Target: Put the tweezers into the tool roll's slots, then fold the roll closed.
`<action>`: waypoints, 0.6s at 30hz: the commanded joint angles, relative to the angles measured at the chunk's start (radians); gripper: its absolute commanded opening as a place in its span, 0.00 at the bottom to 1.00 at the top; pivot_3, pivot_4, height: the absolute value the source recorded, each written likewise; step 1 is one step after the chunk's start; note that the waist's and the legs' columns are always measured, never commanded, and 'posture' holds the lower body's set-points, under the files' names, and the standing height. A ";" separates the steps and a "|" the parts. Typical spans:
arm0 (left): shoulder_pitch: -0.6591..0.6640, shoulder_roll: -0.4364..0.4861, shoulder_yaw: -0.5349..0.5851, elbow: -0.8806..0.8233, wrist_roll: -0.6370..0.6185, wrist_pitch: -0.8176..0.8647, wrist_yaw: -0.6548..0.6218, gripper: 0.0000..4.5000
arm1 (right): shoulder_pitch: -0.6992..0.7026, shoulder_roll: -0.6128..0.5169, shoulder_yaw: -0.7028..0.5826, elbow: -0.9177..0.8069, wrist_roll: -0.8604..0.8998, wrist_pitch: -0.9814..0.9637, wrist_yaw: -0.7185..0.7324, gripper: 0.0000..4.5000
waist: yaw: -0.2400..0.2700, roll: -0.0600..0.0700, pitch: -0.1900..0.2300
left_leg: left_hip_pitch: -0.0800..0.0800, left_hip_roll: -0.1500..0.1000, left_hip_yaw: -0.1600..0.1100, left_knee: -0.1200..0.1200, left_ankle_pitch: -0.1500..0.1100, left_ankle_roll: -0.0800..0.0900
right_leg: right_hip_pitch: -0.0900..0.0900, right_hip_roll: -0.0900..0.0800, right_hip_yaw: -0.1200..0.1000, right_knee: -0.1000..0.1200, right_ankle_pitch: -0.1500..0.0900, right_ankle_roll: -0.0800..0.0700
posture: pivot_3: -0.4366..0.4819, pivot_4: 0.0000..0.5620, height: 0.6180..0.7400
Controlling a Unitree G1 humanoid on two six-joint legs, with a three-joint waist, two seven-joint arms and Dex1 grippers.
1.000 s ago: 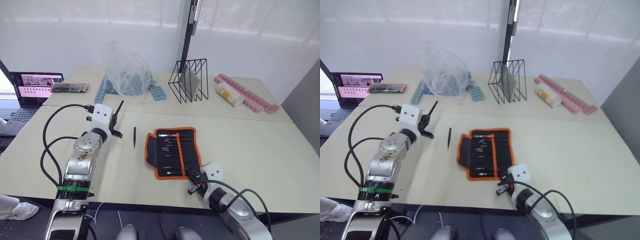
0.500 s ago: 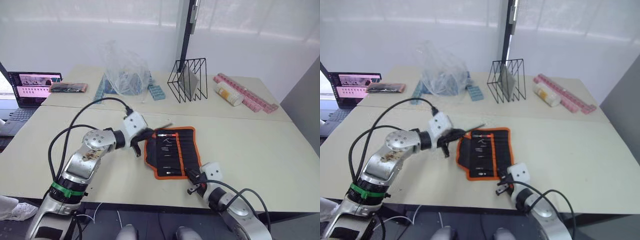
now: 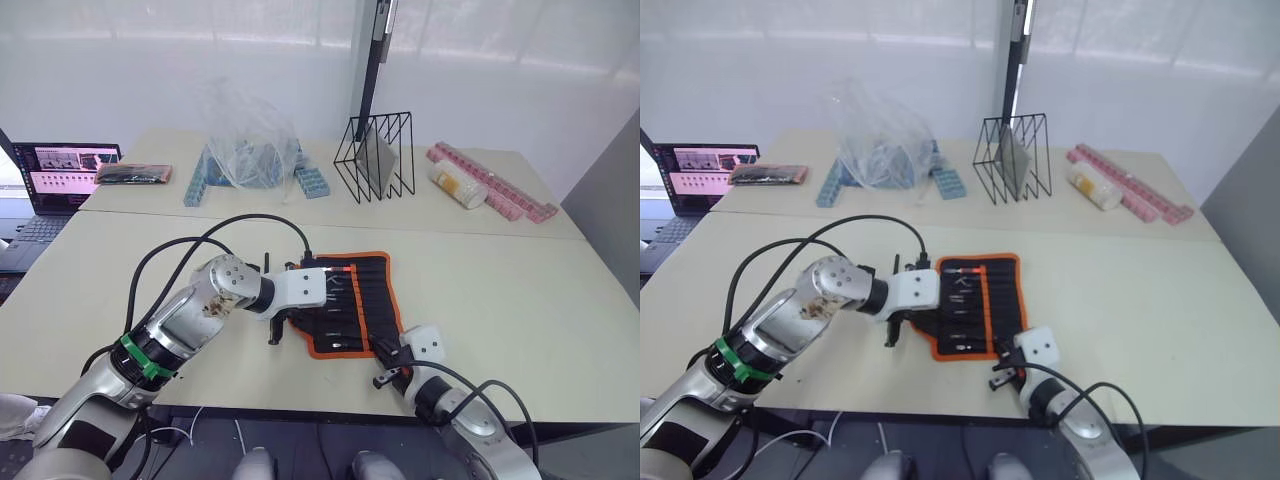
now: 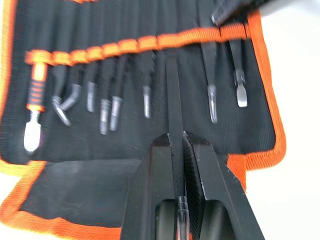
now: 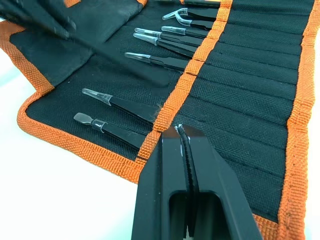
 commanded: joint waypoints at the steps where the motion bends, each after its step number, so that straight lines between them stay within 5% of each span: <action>1: -0.039 -0.005 -0.020 0.015 0.038 -0.016 -0.027 0.01 | 0.055 -0.007 -0.001 0.094 -0.044 0.068 -0.044 0.00 | 0.001 0.000 0.000 | 0.000 0.000 0.000 0.000 0.000 0.000 | 0.000 0.000 0.000 0.000 0.000 0.000 | 0.48 0.27 0.71; 18: -0.087 -0.136 -0.011 0.119 0.104 -0.002 -0.024 0.01 | 0.074 0.014 0.014 0.076 -0.044 0.071 -0.080 0.00 | 0.017 0.000 0.000 | 0.000 0.000 0.000 0.000 0.000 0.000 | 0.000 0.000 0.000 0.000 0.000 0.001 | 0.48 0.27 0.71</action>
